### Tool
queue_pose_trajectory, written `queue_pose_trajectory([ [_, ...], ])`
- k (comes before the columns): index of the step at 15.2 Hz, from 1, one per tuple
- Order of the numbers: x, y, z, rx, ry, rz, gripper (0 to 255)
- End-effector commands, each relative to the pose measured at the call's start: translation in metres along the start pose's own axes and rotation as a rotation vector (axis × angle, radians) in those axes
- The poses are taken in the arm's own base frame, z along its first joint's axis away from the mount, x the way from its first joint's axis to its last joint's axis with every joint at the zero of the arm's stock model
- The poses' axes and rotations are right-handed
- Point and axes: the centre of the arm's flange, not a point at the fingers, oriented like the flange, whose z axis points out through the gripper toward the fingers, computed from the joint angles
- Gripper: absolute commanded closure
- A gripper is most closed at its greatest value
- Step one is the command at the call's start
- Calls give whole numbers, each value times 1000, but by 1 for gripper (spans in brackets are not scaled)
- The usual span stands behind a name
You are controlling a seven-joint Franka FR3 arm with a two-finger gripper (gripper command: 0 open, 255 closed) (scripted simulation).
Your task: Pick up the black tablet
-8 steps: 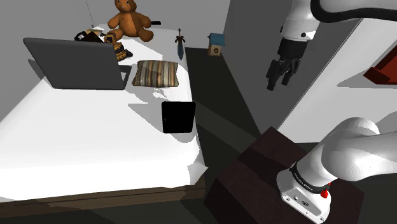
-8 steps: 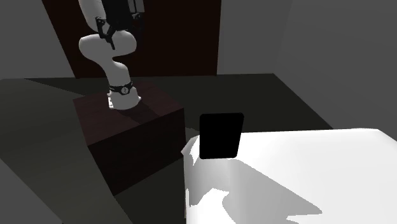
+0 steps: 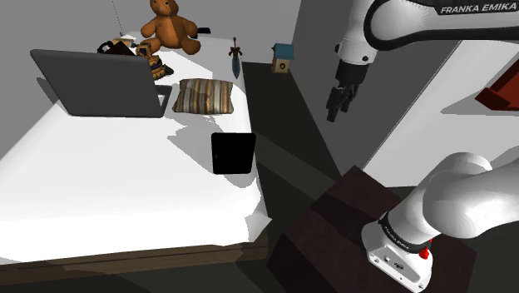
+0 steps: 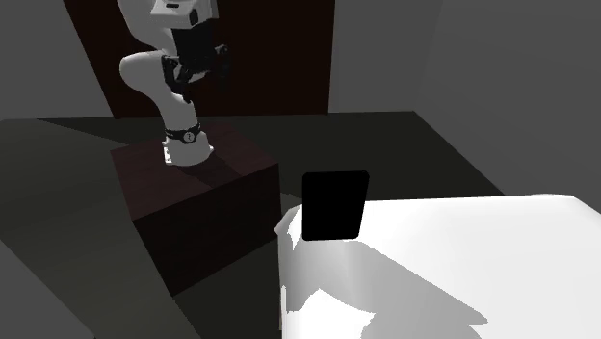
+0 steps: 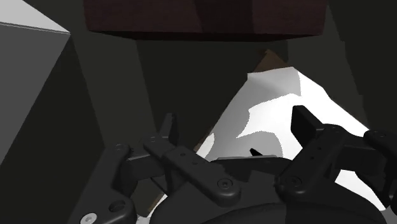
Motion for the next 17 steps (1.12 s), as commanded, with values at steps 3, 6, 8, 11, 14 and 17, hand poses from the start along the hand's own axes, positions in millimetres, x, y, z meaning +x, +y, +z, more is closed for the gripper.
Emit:
queue_pose_trajectory([
  [3, 43, -7, 24, -23, 23, -158, 0],
  [6, 75, -16, 42, -40, 39, -273, 0],
  [8, 96, -24, 53, -52, 50, -351, 0],
  [11, 126, -39, 70, -68, 66, -466, 0],
  [14, 155, -56, 87, -85, 82, -582, 0],
  [17, 181, -77, 104, -102, 98, -697, 0],
])
